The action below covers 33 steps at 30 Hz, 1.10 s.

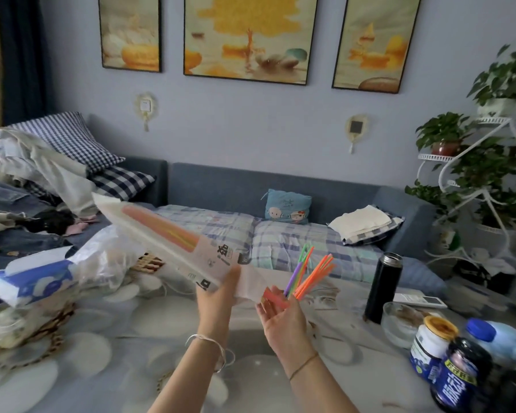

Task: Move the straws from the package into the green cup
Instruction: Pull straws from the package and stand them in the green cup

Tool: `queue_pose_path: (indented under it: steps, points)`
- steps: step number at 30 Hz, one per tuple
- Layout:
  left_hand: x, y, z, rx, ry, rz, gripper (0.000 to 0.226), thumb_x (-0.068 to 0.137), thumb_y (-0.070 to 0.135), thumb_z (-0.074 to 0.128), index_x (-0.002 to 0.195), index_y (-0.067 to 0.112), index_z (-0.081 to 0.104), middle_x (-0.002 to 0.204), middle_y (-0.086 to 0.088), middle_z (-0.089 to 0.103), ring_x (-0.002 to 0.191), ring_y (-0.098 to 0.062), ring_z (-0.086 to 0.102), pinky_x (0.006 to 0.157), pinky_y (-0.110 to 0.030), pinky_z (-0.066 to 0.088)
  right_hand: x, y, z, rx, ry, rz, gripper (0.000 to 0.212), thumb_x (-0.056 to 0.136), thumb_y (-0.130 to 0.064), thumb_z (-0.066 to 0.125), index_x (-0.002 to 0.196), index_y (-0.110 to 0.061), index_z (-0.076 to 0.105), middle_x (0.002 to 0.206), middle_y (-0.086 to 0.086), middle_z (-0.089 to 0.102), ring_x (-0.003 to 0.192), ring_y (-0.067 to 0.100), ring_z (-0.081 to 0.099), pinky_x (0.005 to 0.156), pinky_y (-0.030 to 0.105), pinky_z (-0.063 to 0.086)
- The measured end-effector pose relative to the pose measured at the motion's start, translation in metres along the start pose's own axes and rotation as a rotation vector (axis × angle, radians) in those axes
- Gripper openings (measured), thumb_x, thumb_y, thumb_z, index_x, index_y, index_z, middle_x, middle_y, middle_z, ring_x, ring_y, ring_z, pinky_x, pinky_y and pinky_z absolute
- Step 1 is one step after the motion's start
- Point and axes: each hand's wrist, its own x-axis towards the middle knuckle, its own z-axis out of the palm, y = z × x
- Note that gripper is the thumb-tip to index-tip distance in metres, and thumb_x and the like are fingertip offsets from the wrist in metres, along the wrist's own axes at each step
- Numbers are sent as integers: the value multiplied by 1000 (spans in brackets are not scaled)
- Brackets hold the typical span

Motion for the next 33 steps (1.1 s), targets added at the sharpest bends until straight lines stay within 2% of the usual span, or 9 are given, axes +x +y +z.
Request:
queue_pose_path:
  steps: [2,7,12,17,20,22,26,29,33]
  points:
    - [-8,9,1,73,-52,64,32,82,9,72,112,5,63,101,-13,72,92,-24,69,61,-24,59,-6,7,4,28,29,12,30,97,-18,35,81,-5,57,51,9,68,74,25,56,71,35,45]
    - [-19,21,0,187,-161,140,40,77,8,76,114,6,64,102,-12,73,89,-19,70,61,-22,58,-15,11,11,52,37,-40,25,94,-11,39,78,-9,59,51,5,68,59,21,66,51,24,55]
    - [-24,24,0,184,-210,144,33,74,5,78,103,13,65,99,-7,73,90,-17,69,60,-18,57,-17,12,15,-53,81,-131,17,88,-15,53,91,-5,66,91,15,70,77,25,65,59,28,50]
    - [-38,18,1,58,-192,31,47,72,9,80,115,8,61,103,-12,73,90,-22,70,67,-30,59,-39,10,21,-118,65,-297,20,94,-9,43,77,-12,54,73,8,56,65,20,52,51,27,44]
    - [-44,15,3,-208,-202,-228,58,61,26,84,112,5,63,103,-14,73,92,-29,69,67,-36,58,-38,17,21,-280,97,-444,22,97,-12,39,78,-13,51,80,10,54,69,22,51,59,30,42]
    - [-42,11,3,-289,-183,-312,78,46,37,87,113,5,65,107,-17,72,102,-34,67,82,-45,57,-37,23,20,-422,97,-565,22,97,-18,39,79,-12,51,83,12,52,74,24,50,64,33,41]
    - [-32,3,-5,-286,-86,-294,95,36,50,91,118,8,64,114,-14,72,108,-32,67,98,-54,49,-37,22,12,-775,31,-790,14,95,-22,44,83,-17,50,90,7,53,88,28,53,78,38,45]
    - [-23,-5,-14,-271,-60,-315,98,39,63,88,120,11,64,119,-12,70,110,-29,66,101,-49,48,-39,12,4,-994,-76,-846,17,94,-27,49,77,-25,50,77,5,61,74,26,61,69,44,53]
    - [-12,-16,-26,-275,-71,-332,95,48,65,84,122,9,64,126,-15,66,118,-32,61,105,-48,44,-43,-3,4,-1119,-285,-784,16,92,-25,54,79,-17,55,68,-3,61,61,3,60,58,21,49]
